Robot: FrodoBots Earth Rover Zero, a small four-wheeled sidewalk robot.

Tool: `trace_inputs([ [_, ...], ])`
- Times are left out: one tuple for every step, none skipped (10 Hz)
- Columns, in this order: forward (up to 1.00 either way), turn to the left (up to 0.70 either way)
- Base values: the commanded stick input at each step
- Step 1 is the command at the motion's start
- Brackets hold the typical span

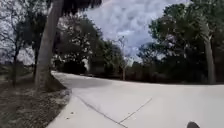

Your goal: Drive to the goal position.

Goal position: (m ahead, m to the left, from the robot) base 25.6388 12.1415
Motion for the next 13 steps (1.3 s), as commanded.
trace_inputs([
  [0.70, 0.00],
  [0.70, 0.00],
  [0.70, 0.00],
  [0.70, 0.00],
  [0.70, 0.00],
  [0.70, 0.00],
  [0.70, 0.00],
  [0.70, 0.02],
  [0.70, 0.08],
  [0.70, 0.25],
  [0.70, 0.35],
  [0.70, 0.35],
  [0.70, 0.35],
])
